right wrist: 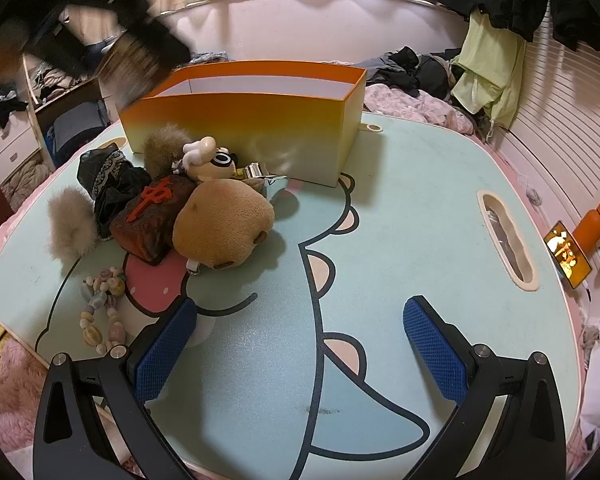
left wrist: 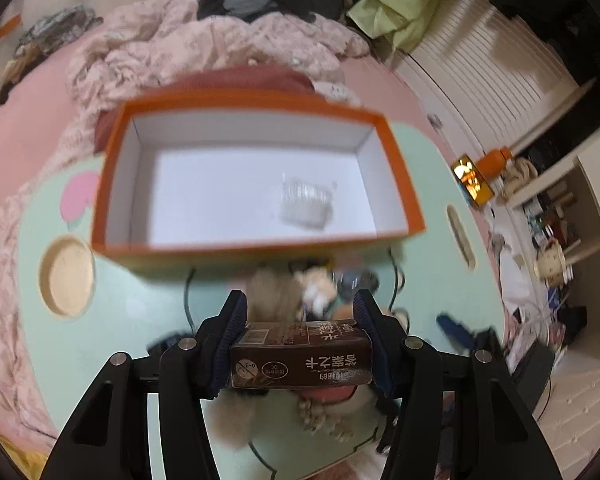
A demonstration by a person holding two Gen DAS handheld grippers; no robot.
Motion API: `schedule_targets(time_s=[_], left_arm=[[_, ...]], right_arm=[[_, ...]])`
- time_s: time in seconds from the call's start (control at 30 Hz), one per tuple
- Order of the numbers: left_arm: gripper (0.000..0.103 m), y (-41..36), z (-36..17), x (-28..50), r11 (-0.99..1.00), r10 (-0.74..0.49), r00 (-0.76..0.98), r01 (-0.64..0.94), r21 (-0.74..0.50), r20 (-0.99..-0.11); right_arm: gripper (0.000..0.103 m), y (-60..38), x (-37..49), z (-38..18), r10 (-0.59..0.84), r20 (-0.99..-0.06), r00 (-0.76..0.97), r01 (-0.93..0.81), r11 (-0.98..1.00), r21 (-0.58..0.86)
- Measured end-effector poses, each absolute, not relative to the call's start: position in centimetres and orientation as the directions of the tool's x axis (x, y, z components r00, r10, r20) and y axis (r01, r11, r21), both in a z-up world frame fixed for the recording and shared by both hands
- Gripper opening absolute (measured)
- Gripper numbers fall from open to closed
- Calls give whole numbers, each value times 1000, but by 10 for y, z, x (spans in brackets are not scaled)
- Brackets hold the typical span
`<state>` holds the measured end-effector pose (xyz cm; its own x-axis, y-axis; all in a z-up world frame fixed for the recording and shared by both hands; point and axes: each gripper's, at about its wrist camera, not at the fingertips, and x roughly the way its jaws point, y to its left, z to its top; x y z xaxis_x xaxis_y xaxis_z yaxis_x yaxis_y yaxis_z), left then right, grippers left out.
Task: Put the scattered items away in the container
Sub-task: 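Lift the brown carton out with the left gripper and set it by the white pompom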
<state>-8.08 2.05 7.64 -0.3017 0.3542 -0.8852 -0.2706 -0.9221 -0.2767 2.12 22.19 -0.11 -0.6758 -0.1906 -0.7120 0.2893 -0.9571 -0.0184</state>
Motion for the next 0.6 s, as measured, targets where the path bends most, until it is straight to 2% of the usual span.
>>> schedule_targets(time_s=[0.2, 0.27, 0.33, 0.6], left_arm=[[56, 17, 55, -72, -929, 333, -311, -267, -254, -890], [61, 12, 58, -70, -922, 361, -335, -268, -279, -871], [75, 5, 66, -64, -916, 386, -373, -268, -300, -844], [92, -29, 103, -17, -935, 354, -619, -256, -247, -701]], right_arm=[[103, 223, 22, -1, -191, -711, -676, 290, -957, -18], [103, 223, 22, -1, -191, -711, -676, 290, -957, -18], [103, 223, 22, -1, -191, -712, -676, 289, -957, -18], [103, 222, 23, -2, -191, -712, -676, 289, -957, -18]])
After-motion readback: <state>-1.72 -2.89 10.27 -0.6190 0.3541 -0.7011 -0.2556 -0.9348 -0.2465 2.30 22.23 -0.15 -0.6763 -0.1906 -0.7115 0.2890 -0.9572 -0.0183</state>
